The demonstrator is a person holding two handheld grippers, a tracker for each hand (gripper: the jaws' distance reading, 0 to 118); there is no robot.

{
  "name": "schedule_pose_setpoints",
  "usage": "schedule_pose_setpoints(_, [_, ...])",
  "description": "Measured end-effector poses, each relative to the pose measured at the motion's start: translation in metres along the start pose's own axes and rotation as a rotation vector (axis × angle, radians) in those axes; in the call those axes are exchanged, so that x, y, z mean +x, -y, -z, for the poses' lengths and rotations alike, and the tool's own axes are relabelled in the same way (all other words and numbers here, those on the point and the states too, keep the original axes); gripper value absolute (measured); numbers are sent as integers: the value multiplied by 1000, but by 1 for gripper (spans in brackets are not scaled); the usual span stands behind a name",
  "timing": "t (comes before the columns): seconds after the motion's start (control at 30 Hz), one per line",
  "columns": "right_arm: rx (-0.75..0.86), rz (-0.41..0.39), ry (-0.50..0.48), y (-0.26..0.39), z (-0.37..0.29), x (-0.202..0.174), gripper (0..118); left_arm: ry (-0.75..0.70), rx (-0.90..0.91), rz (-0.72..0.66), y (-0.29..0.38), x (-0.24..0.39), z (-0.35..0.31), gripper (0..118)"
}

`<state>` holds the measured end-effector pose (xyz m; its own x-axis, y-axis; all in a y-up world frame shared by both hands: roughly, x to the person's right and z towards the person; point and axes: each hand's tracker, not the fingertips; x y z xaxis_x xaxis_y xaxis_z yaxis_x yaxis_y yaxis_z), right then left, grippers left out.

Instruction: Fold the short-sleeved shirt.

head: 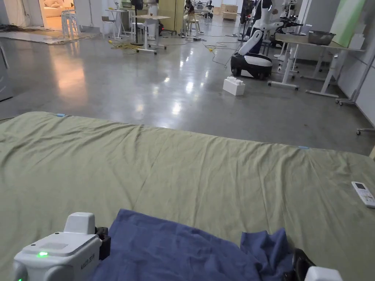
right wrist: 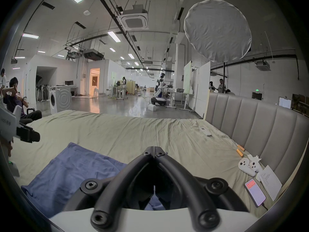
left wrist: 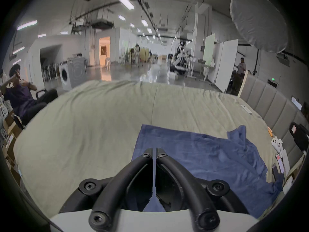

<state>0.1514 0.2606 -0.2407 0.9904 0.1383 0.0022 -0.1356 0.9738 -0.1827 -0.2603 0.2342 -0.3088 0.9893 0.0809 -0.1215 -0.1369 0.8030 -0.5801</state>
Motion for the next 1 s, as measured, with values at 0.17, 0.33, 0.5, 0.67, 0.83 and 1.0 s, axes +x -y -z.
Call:
schedule_pose_setpoints(0.17, [-65, -13, 1, 16, 30, 2, 1, 8, -119, -19, -41, -20, 81, 13])
schedule_pose_setpoints(0.33, [-142, -7, 4, 36, 53, 7, 1, 37, -265, 7, -69, -26, 154, 72])
schedule_pose_setpoints(0.5, [-211, -1, 22, 56, 64, 14, 1, 15, -315, 9, -77, -25, 205, 81])
schedule_pose_setpoints(0.67, [-247, -18, 48, 66, 69, 22, 1, -37, -368, 41, -74, -26, 247, 81])
schedule_pose_setpoints(0.83, [-275, -21, 63, 73, 71, 28, 1, -66, -432, 95, -54, -21, 267, 78])
schedule_pose_setpoints(1.0, [-291, -26, 59, 79, 74, 29, 1, -46, -398, 170, -51, -6, 256, 39])
